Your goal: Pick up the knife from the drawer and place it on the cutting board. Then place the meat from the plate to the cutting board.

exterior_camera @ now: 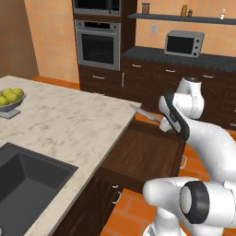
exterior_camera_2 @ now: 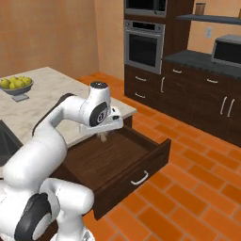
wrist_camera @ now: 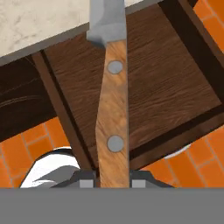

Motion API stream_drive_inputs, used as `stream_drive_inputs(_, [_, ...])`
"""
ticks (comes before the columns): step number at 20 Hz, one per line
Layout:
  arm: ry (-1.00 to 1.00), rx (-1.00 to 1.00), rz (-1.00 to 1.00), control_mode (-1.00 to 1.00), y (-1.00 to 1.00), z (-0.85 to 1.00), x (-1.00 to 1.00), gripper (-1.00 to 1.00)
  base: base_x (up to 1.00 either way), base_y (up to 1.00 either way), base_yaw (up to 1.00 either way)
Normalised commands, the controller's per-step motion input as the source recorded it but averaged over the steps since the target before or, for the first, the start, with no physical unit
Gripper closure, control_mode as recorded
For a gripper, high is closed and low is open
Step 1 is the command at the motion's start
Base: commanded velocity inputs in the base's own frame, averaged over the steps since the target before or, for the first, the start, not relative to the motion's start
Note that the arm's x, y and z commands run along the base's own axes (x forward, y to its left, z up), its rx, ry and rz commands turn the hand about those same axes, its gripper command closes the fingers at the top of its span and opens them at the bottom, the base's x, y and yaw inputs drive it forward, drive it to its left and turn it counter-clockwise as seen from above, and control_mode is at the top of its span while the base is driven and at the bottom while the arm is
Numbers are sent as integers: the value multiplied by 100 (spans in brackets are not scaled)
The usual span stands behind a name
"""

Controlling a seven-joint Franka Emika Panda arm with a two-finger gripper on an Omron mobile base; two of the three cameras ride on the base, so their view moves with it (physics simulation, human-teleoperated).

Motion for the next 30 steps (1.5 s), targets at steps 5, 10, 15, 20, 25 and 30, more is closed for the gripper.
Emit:
stream_drive_inputs(5, [-30, 3, 6, -100, 29, 44, -92, 100, 0, 0, 0])
stream_drive_inputs(10, [-2, 4, 6, -100, 21, 25, -56, 100, 0, 0, 0])
stream_drive_inputs(15, [3, 0, 2, -100, 0, 0, -2, 100, 0, 0, 0])
stream_drive_inputs(20, [0, 0, 0, -100, 0, 0, 0, 100, 0, 0, 0])
stream_drive_inputs(25, [0, 0, 4, 100, 2, 0, -5, 100, -38, 24, 17])
stream_drive_inputs(30, [0, 0, 0, 100, 0, 0, 0, 100, -88, 69, 43])
